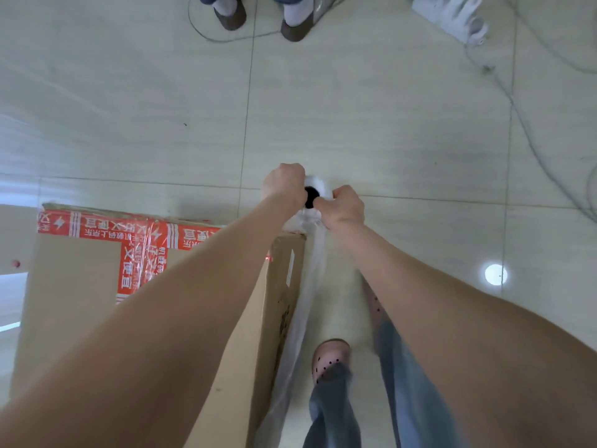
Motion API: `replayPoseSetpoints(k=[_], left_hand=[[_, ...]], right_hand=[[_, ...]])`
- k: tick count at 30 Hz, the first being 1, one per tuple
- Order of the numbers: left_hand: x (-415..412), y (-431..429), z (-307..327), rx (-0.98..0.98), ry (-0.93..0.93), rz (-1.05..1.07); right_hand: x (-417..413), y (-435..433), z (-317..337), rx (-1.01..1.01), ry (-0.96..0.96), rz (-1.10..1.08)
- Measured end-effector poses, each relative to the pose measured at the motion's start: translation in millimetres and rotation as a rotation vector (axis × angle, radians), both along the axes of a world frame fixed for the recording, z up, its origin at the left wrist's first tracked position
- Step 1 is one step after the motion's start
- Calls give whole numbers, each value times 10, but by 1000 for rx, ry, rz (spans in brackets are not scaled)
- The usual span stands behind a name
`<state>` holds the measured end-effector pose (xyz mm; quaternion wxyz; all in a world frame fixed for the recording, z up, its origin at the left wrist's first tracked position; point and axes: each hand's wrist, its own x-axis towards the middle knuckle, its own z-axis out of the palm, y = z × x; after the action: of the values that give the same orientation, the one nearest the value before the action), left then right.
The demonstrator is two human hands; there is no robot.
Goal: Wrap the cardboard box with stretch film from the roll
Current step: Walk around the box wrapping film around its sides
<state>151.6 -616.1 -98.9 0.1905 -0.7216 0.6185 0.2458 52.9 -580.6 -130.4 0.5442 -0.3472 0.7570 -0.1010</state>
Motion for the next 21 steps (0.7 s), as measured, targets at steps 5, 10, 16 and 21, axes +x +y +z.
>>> replayPoseSetpoints(k=[5, 10, 16, 21], left_hand=[[217, -257, -7, -20, -66, -48], [433, -468, -2, -19, -85, -40], [606, -608, -36, -17, 71, 31], [776, -499, -103, 20, 184, 355]], right_hand=[[199, -273, -14, 26, -17, 129], [380, -561, 6, -39, -20, 268], [639, -937, 15, -5, 38, 505], [715, -1006, -39, 42, 56, 493]])
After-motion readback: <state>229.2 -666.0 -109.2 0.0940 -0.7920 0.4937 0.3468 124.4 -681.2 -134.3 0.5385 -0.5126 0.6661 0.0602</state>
